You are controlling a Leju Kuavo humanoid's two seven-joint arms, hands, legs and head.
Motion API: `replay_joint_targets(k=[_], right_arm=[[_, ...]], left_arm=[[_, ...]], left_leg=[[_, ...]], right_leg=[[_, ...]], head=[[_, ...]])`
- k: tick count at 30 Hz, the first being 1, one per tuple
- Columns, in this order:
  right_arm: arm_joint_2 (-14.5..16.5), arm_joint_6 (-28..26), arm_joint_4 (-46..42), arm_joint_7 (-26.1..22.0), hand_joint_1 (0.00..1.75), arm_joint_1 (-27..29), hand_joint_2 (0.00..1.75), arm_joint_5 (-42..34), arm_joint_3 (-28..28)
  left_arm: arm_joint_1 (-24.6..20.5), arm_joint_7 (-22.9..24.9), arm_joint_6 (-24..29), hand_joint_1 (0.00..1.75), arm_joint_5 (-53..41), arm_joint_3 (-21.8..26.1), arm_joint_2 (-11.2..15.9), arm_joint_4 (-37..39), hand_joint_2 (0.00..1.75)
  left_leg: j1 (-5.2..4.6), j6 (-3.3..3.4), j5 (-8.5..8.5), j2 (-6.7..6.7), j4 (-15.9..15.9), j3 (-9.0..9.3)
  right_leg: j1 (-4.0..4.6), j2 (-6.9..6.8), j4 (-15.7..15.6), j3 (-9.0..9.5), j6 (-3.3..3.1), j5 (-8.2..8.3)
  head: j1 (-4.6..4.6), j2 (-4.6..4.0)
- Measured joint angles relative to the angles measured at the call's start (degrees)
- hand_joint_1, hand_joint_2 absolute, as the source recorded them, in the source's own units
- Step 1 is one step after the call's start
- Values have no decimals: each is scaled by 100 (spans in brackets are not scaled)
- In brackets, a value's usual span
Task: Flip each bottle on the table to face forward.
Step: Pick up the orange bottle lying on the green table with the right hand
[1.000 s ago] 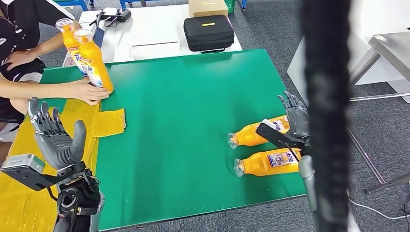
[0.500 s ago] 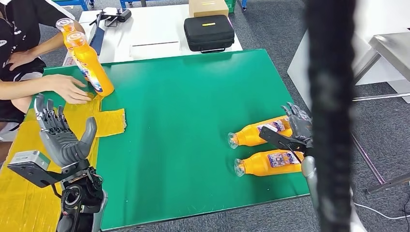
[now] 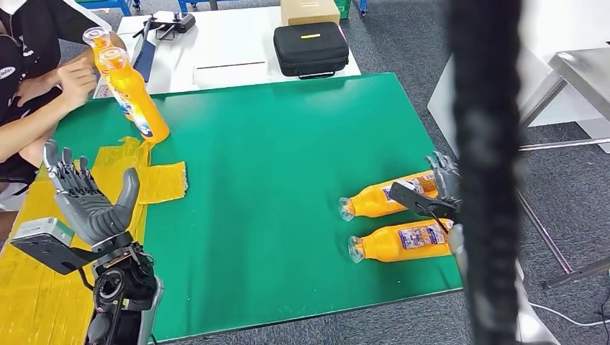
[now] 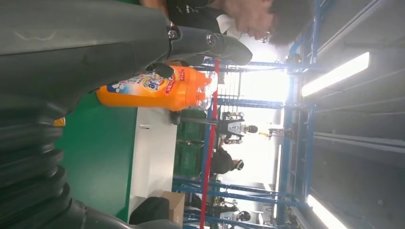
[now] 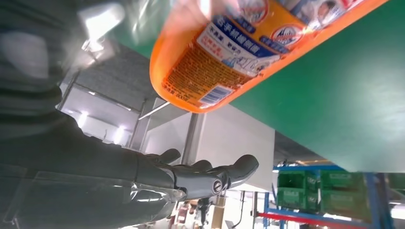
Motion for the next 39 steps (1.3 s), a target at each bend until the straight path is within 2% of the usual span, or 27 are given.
replay_joint_targets(k=[7, 15, 24, 31, 32, 33, 35, 36, 37, 39], right_arm=[[33, -118, 697, 64, 0, -315, 175, 308, 138], [118, -184, 1453, -244, 0, -619, 175, 317, 378], [170, -188, 1942, -458, 0, -886, 175, 357, 620], [173, -209, 2304, -369, 4, -1095, 175, 433, 814], [173, -216, 2343, -357, 18, -1115, 175, 434, 834], [173, -222, 2378, -350, 49, -1132, 175, 434, 847], [173, -230, 2438, -331, 125, -1160, 175, 438, 868], [172, -232, 2464, -311, 154, -1169, 175, 439, 880], [172, -231, 2486, -289, 165, -1174, 175, 442, 893], [168, -222, 2529, -252, 171, -1177, 175, 443, 921]], left_arm=[[-2, -4, 55, 0, 33, -16, -2, 11, 175], [-3, -44, 76, 0, 79, -16, -2, 33, 175], [-7, -103, 78, 0, 189, -15, -2, 109, 175], [-33, -100, 85, 0, 275, -14, -2, 172, 175], [-39, -100, 84, 0, 276, -14, -2, 186, 175], [-46, -100, 84, 0, 277, -14, -2, 199, 175], [-62, -100, 82, 0, 278, -14, -2, 225, 175], [-70, -100, 82, 0, 278, -14, -2, 238, 175], [-78, -100, 81, 0, 278, -15, -2, 253, 175], [-90, -100, 78, 0, 285, -17, -2, 285, 175]], left_leg=[[0, 0, 0, 0, 0, 0], [0, 0, 0, 0, 0, 0], [0, 0, 1, 0, 0, 1], [0, 0, 1, 3, 1, 7], [0, 0, 1, 3, 1, 8], [0, 0, 1, 3, 1, 8], [0, 0, 1, 4, 0, 10], [0, 0, 1, 4, 0, 11], [0, 0, 1, 4, 0, 13], [0, 0, 1, 2, 1, 14]], right_leg=[[0, 0, 0, 0, 0, 0], [1, 0, 1, 0, 0, 0], [0, 0, 1, 1, 0, 0], [1, 1, 0, 5, 0, 1], [1, 1, 0, 5, 0, 1], [1, 1, 0, 6, 0, 1], [1, 1, 0, 7, 0, 1], [1, 1, 0, 8, 0, 1], [1, 1, 0, 8, 0, 1], [1, 0, 0, 10, 0, 1]], head=[[-1, 0], [-1, 0], [-1, 0], [0, 0], [0, 0], [0, 0], [0, 0], [-1, 0], [0, 0], [0, 0]])
